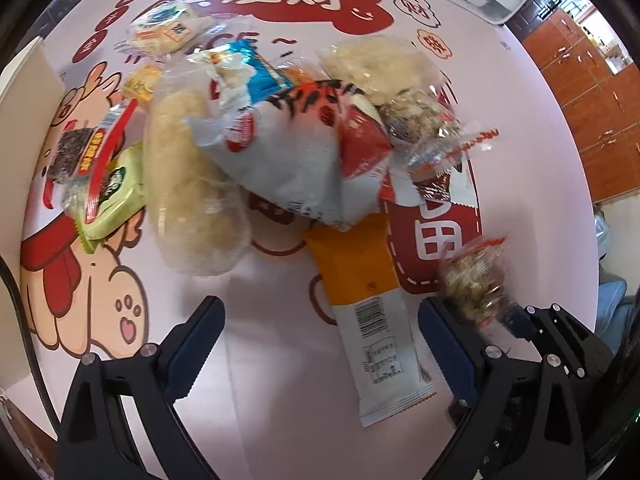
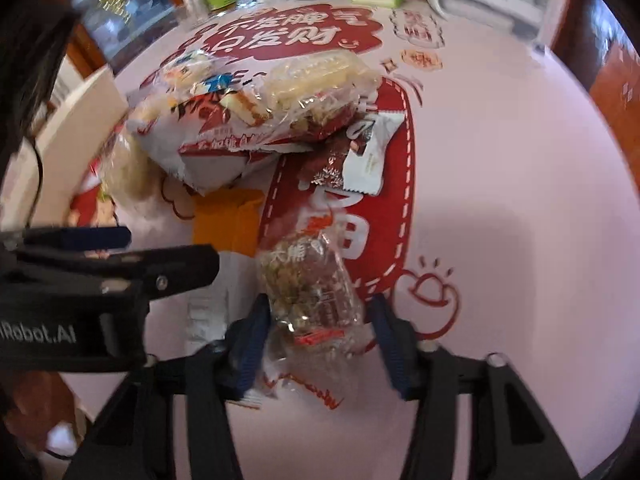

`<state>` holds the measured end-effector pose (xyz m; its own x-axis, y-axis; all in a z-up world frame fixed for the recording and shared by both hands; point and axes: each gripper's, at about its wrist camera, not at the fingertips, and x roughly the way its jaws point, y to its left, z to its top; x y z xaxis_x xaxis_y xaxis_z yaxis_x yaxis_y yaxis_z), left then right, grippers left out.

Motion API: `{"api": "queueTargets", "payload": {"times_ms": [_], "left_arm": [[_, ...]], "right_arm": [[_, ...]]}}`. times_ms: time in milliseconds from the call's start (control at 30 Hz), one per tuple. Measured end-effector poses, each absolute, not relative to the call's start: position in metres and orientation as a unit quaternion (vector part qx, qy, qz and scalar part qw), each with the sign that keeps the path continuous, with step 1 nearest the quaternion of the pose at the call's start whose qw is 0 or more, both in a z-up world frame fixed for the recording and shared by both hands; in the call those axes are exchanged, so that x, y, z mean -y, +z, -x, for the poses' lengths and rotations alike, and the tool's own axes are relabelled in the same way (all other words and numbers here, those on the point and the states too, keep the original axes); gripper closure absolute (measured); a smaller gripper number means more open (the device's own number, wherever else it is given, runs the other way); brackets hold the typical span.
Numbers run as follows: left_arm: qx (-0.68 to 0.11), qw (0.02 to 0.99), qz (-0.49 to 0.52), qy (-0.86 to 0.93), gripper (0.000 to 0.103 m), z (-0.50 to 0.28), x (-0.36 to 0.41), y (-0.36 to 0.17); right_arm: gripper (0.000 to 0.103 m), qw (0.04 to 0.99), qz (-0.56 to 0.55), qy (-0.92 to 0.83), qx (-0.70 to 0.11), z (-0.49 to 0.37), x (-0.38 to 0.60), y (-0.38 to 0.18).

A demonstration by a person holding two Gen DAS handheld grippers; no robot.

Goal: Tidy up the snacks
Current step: 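Grasp the oat bar with left tool while right tool grasps the nut bag, then carry oat bar and nut bag into the basket and release both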

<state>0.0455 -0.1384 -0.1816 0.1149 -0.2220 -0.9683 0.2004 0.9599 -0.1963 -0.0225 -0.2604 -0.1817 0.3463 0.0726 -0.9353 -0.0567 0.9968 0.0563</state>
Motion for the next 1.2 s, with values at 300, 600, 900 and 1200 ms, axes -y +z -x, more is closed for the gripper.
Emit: {"api": "queueTargets", "payload": {"times_ms": [300, 600, 900, 1200], "left_arm": [[-0.665, 0.732, -0.059, -0.140, 0.014, -0.039, 0.178, -0.196], [-0.624, 0.751, -0.116, -0.182, 0.073, -0.026, 0.188, -0.179], [-0.609, 0.763, -0.092, -0.198, 0.074, -0.015, 0.131, -0.151], [-0.573, 0.791, -0.067, -0.203, 0.074, -0.008, 0.073, -0.112]], "right_arm": [[0.072, 0.819, -0.031, -0.004, -0.573, 0.042, 0.290, -0.181], [0.072, 0.816, -0.049, -0.009, -0.576, 0.050, 0.292, -0.180], [0.073, 0.817, -0.055, 0.007, -0.575, 0.053, 0.273, -0.170], [0.073, 0.829, -0.039, 0.041, -0.557, 0.048, 0.229, -0.143]]}}
